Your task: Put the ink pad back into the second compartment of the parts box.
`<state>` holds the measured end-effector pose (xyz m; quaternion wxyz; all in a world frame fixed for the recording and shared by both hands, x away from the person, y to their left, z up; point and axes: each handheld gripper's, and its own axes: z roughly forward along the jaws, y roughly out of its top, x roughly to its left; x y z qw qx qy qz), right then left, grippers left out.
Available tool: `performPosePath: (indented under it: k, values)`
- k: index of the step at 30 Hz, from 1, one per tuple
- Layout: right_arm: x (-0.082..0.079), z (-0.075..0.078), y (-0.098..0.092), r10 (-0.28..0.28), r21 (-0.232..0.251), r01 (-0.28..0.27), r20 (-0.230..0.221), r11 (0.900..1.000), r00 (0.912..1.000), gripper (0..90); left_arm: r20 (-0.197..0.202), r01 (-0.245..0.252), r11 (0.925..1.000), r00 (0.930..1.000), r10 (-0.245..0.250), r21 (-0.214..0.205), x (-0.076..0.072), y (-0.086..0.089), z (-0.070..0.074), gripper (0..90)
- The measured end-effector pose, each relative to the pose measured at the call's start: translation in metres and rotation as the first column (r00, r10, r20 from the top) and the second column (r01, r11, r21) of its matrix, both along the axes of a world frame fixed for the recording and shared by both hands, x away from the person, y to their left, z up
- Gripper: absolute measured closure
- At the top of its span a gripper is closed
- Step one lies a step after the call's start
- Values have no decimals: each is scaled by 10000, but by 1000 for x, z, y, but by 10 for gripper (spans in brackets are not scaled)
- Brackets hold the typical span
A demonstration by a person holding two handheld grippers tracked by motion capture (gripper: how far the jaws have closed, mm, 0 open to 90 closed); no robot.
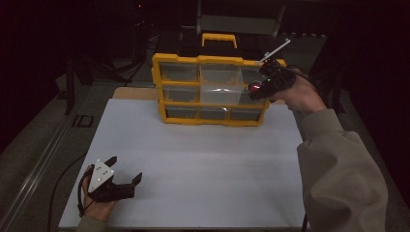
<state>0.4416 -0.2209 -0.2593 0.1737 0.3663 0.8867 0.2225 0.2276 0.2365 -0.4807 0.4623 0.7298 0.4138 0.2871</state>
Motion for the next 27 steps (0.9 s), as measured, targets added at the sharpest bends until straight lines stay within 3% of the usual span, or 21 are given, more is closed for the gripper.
performPosePath:
  k: [7,27]
  values:
    - [2,5,3,-30,-195,31,18,9998,10000,298,5,-12,10000,10000,12,5,0,0,0,1]
    - [11,24,8,-241,148,240,78,9996,9997,298,0,-6,10000,10000,6,-22,0,0,0,1]
